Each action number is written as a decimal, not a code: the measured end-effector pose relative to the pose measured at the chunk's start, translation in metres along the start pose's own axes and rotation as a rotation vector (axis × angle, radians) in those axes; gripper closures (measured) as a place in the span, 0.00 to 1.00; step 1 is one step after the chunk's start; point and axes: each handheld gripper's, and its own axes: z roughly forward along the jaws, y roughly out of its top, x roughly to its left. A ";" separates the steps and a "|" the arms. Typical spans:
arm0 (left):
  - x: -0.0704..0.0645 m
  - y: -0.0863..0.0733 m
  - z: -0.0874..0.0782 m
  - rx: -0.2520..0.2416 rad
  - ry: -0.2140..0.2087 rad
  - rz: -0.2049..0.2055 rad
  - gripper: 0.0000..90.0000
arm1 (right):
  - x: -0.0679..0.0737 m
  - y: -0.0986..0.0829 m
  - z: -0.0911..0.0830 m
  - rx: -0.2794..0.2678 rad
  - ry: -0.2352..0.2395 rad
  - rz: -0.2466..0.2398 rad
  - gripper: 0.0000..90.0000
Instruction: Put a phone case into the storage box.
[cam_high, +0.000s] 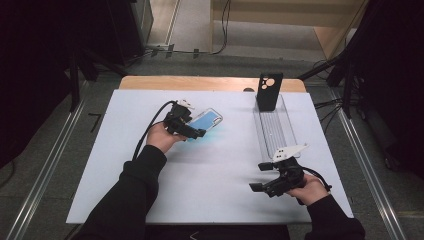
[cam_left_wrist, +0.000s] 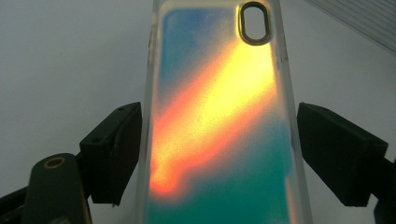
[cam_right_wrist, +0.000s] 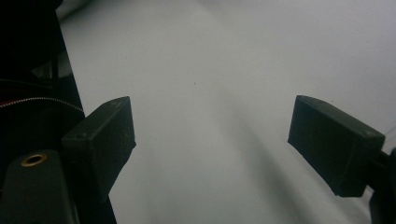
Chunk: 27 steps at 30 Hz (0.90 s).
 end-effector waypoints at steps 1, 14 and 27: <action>-0.001 0.000 -0.002 -0.004 -0.003 -0.003 0.19 | 0.000 0.000 0.000 -0.001 -0.002 -0.002 0.14; -0.020 -0.014 -0.032 -0.023 -0.064 -0.045 0.19 | 0.000 0.002 0.000 0.002 -0.025 0.014 0.14; -0.036 -0.036 -0.043 -0.017 -0.093 -0.065 0.19 | 0.008 0.014 0.000 -0.004 -0.023 0.036 0.14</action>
